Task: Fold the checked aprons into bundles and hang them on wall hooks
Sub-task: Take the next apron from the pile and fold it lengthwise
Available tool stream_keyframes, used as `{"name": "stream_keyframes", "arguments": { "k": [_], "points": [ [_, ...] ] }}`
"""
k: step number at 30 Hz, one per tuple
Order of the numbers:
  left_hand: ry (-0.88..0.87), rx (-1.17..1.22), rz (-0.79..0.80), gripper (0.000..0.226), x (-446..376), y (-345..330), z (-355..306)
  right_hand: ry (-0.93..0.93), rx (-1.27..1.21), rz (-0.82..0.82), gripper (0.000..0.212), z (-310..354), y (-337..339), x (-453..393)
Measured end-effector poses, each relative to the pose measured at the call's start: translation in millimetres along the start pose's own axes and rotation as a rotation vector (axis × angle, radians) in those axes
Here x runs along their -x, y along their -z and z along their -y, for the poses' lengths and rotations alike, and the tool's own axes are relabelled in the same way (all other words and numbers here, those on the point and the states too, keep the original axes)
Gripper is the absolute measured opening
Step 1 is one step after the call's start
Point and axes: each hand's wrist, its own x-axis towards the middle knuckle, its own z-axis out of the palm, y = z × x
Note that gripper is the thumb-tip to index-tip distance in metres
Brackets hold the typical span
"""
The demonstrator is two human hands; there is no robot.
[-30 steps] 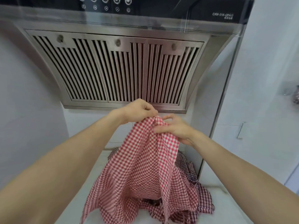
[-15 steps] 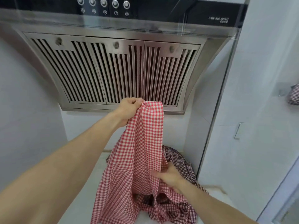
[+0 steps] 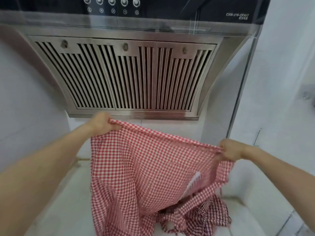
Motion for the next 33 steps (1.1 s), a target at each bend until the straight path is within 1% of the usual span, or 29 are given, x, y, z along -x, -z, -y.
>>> {"name": "stream_keyframes", "arguments": {
  "k": [1, 2, 3, 4, 5, 6, 7, 8, 10, 11, 12, 13, 14, 15, 16, 17, 18, 19, 21, 22, 24, 26, 27, 28, 29, 30, 31, 32, 33],
  "points": [
    [0.011, 0.038, -0.043, 0.036, -1.0, 1.0, 0.4, -0.028, -0.164, -0.081, 0.027, -1.7, 6.7, -2.2],
    [0.03, 0.07, -0.074, 0.039, -3.1, 2.2, -0.4, -0.078, -0.414, -0.153, 0.018, -4.4, 14.9, -5.5],
    [0.049, 0.085, -0.088, 0.045, -3.8, 3.4, -3.5, -0.113, -0.676, -0.198, 0.015, -4.2, 24.2, -7.7],
    [0.068, 0.082, -0.085, 0.053, -5.6, 3.0, -5.1, -0.113, -0.968, -0.209, 0.017, -2.8, 33.8, -9.0],
    [0.081, 0.074, -0.073, 0.061, -7.1, 4.4, -10.1, -0.072, -1.261, -0.234, 0.02, 1.6, 44.7, -11.0],
    [0.088, 0.06, -0.054, 0.067, -7.9, 5.7, -14.1, -0.007, -1.491, -0.256, 0.023, 9.1, 55.7, -11.4],
    [0.089, 0.064, -0.032, 0.069, -6.3, 7.9, -19.6, 0.045, -1.627, -0.272, 0.024, 16.4, 65.8, -12.1],
    [0.096, 0.114, -0.005, 0.07, -5.9, 8.3, -22.9, 0.086, -1.666, -0.278, 0.023, 23.7, 74.8, -9.2],
    [0.139, 0.391, 0.062, 0.066, -5.9, 13.4, -24.7, 0.232, -1.565, -0.186, 0.033, 34.8, 93.8, -1.1],
    [0.157, 0.527, 0.105, 0.064, -5.5, 15.8, -23.2, 0.284, -1.478, -0.095, 0.048, 37.1, 102.1, 5.0],
    [0.169, 0.617, 0.142, 0.061, -7.0, 17.0, -19.0, 0.289, -1.345, -0.009, 0.069, 34.7, 109.7, 9.7],
    [0.182, 0.669, 0.159, 0.058, -8.0, 18.0, -14.1, 0.297, -1.194, 0.097, 0.084, 32.6, 116.0, 13.5],
    [0.198, 0.683, 0.173, 0.055, -9.1, 18.6, -9.0, 0.281, -1.035, 0.189, 0.089, 28.7, 120.7, 14.6],
    [0.209, 0.671, 0.207, 0.052, -9.4, 19.0, -4.7, 0.223, -0.864, 0.239, 0.087, 28.8, 123.6, 16.4],
    [0.209, 0.641, 0.272, 0.05, -10.7, 18.9, 0.9, 0.132, -0.726, 0.24, 0.08, 26.9, 125.1, 13.3],
    [0.207, 0.608, 0.359, 0.047, -9.2, 19.4, 3.4, 0.054, -0.646, 0.23, 0.068, 27.0, 125.3, 10.1],
    [0.212, 0.589, 0.432, 0.043, -7.2, 19.9, 5.2, -0.004, -0.631, 0.215, 0.051, 27.2, 124.8, 5.7],
    [0.235, 0.589, 0.485, 0.039, -4.1, 20.4, 4.8, -0.052, -0.652, 0.19, 0.037, 30.0, 122.6, 3.5],
    [0.296, 0.65, 0.525, 0.036, -0.3, 18.1, 2.5, -0.124, -0.739, 0.165, 0.023, 30.0, 116.4, -5.4],
    [0.315, 0.703, 0.515, 0.034, -1.5, 15.3, 2.1, -0.142, -0.805, 0.161, 0.021, 29.6, 112.0, -11.3],
    [0.294, 0.816, 0.448, 0.026, -2.4, 7.9, -1.5, -0.147, -1.002, 0.129, 0.022, 31.4, 101.8, -20.6],
    [0.208, 0.858, 0.281, 0.029, -10.9, -2.1, -6.6, -0.132, -1.243, -0.042, 0.024, 36.0, 94.0, -34.3],
    [0.138, 0.845, 0.184, 0.034, -12.1, -7.3, -12.4, -0.131, -1.327, -0.178, 0.025, 38.7, 90.8, -40.6],
    [0.064, 0.814, 0.09, 0.039, -14.3, -11.3, -16.7, -0.126, -1.357, -0.344, 0.026, 39.9, 88.8, -49.8],
    [-0.008, 0.762, -0.015, 0.041, -14.5, -13.3, -23.0, -0.102, -1.326, -0.54, 0.026, 40.9, 87.8, -55.9],
    [-0.075, 0.707, -0.132, 0.04, -17.6, -13.2, -27.7, -0.057, -1.232, -0.732, 0.025, 42.6, 88.6, -59.7],
    [-0.146, 0.644, -0.24, 0.036, -20.7, -15.0, -29.0, -0.014, -1.104, -0.878, 0.026, 43.7, 86.6, -59.3],
    [-0.209, 0.58, -0.327, 0.03, -30.2, -16.4, -23.3, 0.033, -0.987, -0.99, 0.026, 46.5, 85.7, -55.3],
    [-0.253, 0.505, -0.387, 0.027, -34.9, -16.0, -18.5, 0.068, -0.911, -1.056, 0.025, 48.9, 84.2, -47.6]
  ]
}}
